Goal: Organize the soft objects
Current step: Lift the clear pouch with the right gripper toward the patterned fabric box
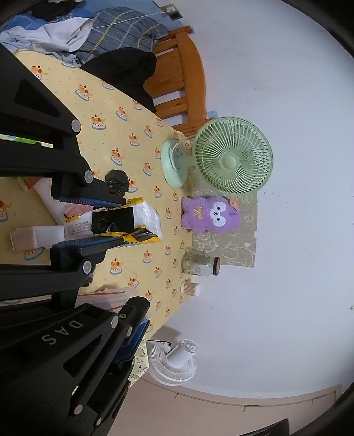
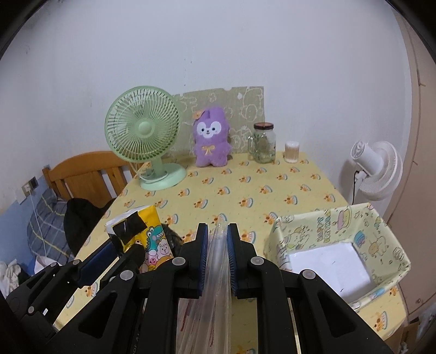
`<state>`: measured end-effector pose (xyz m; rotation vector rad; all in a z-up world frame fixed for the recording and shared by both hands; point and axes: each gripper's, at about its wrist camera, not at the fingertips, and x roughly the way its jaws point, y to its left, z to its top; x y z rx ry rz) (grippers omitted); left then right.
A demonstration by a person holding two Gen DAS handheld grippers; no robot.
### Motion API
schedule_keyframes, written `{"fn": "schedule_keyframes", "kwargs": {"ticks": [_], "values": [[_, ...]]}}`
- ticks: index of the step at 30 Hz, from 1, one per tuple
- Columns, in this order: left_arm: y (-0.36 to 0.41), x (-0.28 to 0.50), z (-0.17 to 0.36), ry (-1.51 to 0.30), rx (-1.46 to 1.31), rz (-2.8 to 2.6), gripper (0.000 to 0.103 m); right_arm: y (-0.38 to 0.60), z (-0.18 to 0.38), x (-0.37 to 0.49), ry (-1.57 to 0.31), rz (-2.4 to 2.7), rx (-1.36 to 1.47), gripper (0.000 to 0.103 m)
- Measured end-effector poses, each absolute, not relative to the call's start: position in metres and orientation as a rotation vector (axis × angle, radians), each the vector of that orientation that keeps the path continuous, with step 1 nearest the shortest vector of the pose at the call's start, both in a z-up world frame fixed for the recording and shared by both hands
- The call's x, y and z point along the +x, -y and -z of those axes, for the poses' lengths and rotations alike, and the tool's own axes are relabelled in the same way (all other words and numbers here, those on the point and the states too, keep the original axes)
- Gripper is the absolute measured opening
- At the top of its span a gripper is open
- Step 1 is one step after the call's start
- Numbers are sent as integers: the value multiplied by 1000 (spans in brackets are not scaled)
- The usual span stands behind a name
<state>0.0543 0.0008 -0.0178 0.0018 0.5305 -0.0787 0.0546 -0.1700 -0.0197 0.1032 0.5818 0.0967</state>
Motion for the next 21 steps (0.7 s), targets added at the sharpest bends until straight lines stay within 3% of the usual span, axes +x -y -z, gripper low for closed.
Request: {"fn": "schedule_keyframes", "kwargs": {"ticks": [21], "values": [[53, 58, 3, -496, 11, 117, 20, 225, 3, 55, -555, -67, 119, 17]]}}
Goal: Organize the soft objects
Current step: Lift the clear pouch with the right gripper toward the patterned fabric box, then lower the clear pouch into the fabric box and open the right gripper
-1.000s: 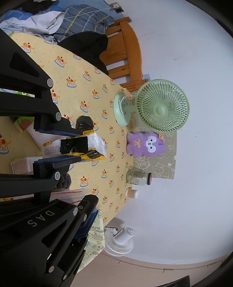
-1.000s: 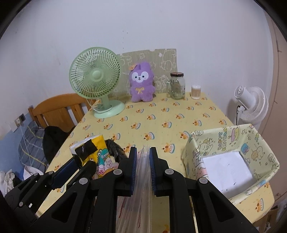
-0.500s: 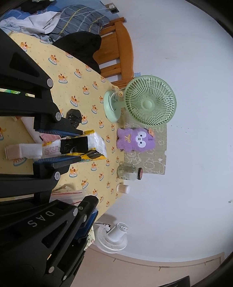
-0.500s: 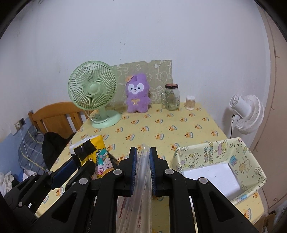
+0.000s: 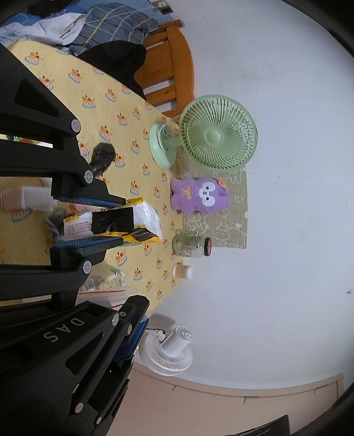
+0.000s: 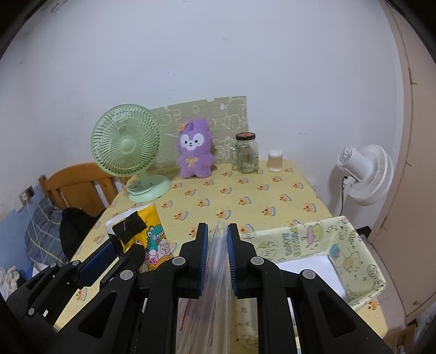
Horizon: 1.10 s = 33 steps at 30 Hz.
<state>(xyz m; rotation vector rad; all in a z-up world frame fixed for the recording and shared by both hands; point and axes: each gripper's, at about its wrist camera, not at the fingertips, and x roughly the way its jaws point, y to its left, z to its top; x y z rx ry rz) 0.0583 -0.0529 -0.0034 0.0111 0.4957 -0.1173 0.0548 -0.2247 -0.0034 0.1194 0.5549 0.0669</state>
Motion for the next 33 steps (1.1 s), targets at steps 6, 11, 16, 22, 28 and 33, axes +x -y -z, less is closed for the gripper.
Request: {"fn": "schedule_keyframes", "kwargs": {"ticks": [6, 11, 16, 22, 28, 33], "values": [[74, 63, 8, -498, 15, 138, 20, 247, 6, 56, -545, -48, 99, 17], [91, 67, 10, -499, 32, 146, 20, 264, 10, 60, -547, -48, 94, 17], [110, 71, 10, -489, 44, 170, 20, 281, 10, 61, -536, -28, 87, 17], [131, 76, 12, -492, 61, 193, 20, 304, 13, 62, -532, 8, 103, 17], [149, 81, 18, -508, 76, 213, 20, 323, 19, 65, -543, 25, 120, 17], [159, 87, 24, -521, 91, 220, 20, 334, 26, 68, -551, 52, 121, 17]]}}
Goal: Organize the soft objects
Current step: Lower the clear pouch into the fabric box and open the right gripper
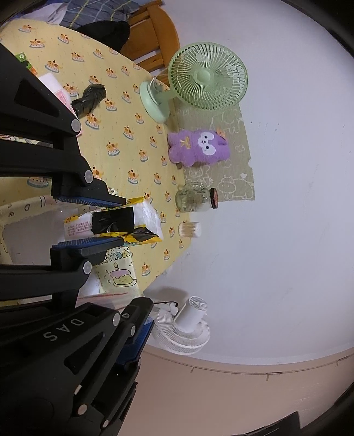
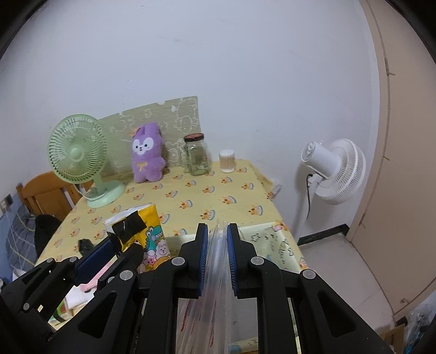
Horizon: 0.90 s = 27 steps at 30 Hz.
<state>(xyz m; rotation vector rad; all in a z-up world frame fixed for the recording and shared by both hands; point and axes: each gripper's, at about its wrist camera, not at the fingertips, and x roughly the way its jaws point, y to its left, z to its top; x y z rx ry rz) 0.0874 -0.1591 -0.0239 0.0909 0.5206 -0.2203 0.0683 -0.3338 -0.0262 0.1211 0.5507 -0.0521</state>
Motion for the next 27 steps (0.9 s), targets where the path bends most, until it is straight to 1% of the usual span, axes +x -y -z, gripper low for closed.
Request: {"fn": "schedule_keyframes", "kwargs": {"ticks": [12, 13, 14, 15, 16, 17, 19, 22, 27], "values": [[185, 101, 43, -597, 133, 308, 21, 356, 44, 77, -582, 96, 132, 17], [187, 102, 46, -605, 134, 316, 24, 358, 46, 78, -583, 105, 133, 17], [189, 103, 48, -616, 139, 326, 34, 361, 47, 78, -584, 114, 132, 17], [192, 104, 51, -624, 145, 329, 40, 364, 49, 79, -587, 122, 134, 17], [194, 104, 53, -622, 150, 326, 53, 367, 50, 80, -590, 127, 138, 17], [195, 104, 54, -619, 154, 326, 70, 369, 52, 81, -593, 132, 140, 17], [197, 104, 55, -605, 163, 320, 84, 371, 55, 83, -596, 134, 146, 17], [199, 109, 55, -608, 185, 294, 84, 373, 59, 88, -603, 125, 154, 17], [196, 118, 57, -667, 199, 277, 85, 374, 63, 98, -603, 124, 152, 17]]}}
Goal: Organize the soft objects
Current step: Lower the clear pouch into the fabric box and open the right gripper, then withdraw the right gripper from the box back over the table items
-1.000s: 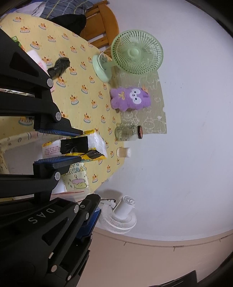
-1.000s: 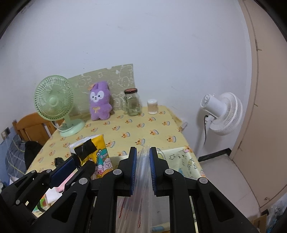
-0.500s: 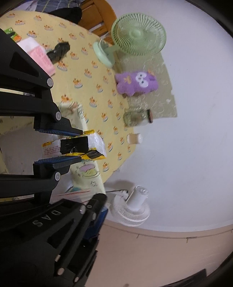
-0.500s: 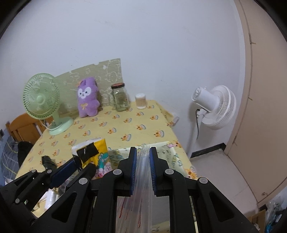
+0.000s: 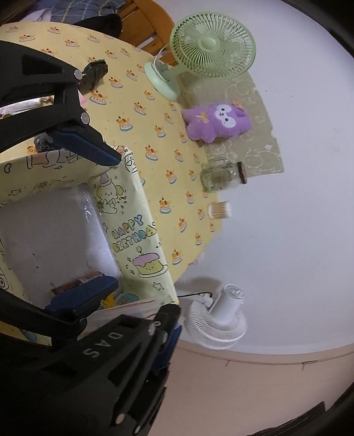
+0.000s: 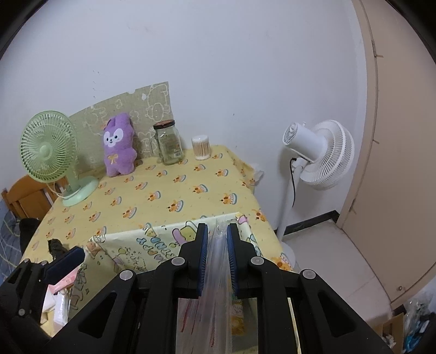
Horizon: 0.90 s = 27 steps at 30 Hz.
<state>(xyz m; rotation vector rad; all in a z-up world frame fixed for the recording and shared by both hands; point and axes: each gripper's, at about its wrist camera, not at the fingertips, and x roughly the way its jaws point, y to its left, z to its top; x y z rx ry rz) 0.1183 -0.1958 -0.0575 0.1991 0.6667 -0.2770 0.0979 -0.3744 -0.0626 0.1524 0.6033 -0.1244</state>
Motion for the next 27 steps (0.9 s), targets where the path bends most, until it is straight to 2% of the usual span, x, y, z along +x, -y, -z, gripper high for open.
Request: {"fn": "schedule_keyframes", "kwargs": {"ticks": [3, 5, 7, 9, 10, 17, 27], "values": [[196, 119, 59, -679, 208, 281, 85, 375, 65, 102, -607, 109, 163, 17], [196, 119, 59, -678, 211, 281, 85, 375, 66, 105, -614, 88, 171, 24], [196, 118, 59, -679, 210, 286, 85, 374, 66, 106, -616, 82, 166, 40], [195, 117, 58, -677, 206, 291, 87, 373, 65, 105, -609, 80, 158, 72], [195, 116, 58, -674, 204, 293, 88, 372, 64, 103, -598, 85, 152, 76], [187, 106, 51, -651, 190, 287, 89, 358, 49, 86, -542, 126, 75, 91], [164, 84, 35, -607, 160, 288, 90, 335, 34, 63, -525, 129, 51, 94]]}}
